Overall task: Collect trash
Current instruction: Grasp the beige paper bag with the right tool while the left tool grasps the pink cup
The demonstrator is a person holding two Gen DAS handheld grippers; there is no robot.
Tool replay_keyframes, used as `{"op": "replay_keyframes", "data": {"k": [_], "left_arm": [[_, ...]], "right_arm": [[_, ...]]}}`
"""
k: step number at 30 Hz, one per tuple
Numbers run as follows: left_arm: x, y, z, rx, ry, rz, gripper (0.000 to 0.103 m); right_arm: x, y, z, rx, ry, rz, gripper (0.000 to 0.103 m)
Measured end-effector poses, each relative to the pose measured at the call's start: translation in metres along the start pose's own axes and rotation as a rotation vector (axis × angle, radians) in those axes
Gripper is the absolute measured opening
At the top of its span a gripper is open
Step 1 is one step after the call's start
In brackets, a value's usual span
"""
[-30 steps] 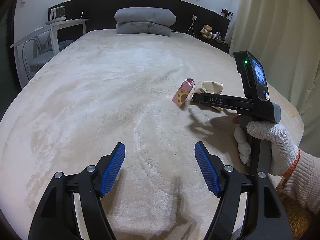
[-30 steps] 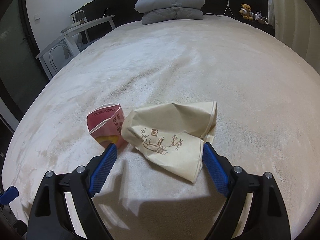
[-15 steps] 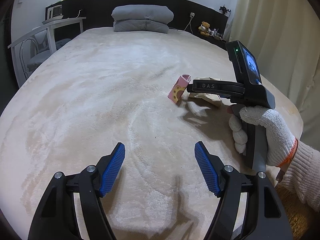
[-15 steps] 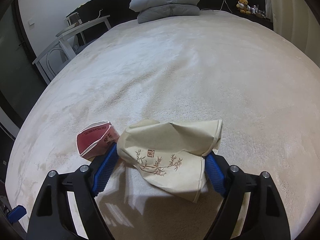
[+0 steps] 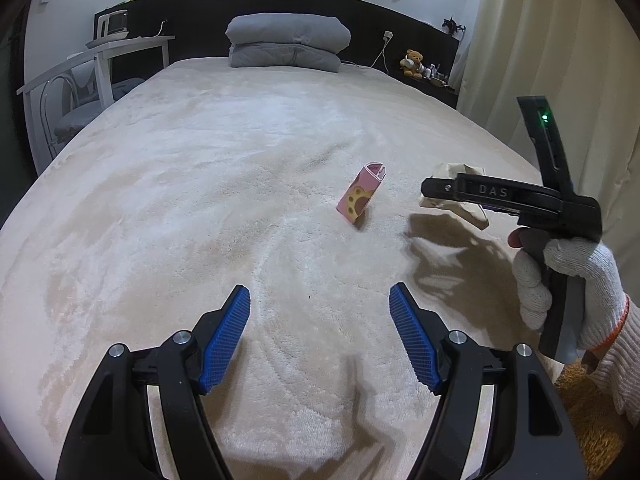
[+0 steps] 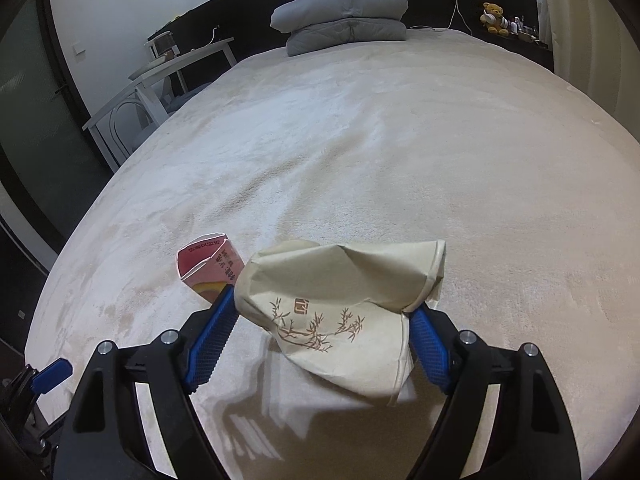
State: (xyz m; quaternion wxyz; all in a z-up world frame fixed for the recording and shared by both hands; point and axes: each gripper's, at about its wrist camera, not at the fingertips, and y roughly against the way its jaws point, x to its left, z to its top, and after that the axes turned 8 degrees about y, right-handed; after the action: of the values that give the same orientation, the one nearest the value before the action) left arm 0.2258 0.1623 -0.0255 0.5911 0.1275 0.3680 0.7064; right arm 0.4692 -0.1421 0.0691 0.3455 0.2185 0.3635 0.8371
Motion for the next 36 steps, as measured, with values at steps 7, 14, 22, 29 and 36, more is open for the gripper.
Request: {"op": "replay_keyframes", "data": {"k": [7,14,22,29,36], "left_arm": [[-0.011,-0.021,0.014,-0.004,-0.008,-0.011,0.071],[-0.024,-0.044,0.031,-0.017,-0.013,-0.029,0.071],[-0.036,-0.081,0.041,0.018,-0.064,-0.035,0.071],[-0.045,-0.109,0.049,0.032,-0.099,-0.024,0.071],[-0.051,-0.124,0.062,0.016,-0.101,-0.011,0.07]], "right_arm": [[-0.011,0.029,-0.009,-0.004,0.015,0.037,0.08],[-0.023,0.054,-0.016,-0.014,0.01,0.085,0.08],[-0.035,0.072,-0.023,0.005,0.033,0.13,0.08],[-0.042,0.083,-0.034,0.034,0.064,0.143,0.08],[-0.047,0.085,-0.034,0.04,0.067,0.146,0.08]]}}
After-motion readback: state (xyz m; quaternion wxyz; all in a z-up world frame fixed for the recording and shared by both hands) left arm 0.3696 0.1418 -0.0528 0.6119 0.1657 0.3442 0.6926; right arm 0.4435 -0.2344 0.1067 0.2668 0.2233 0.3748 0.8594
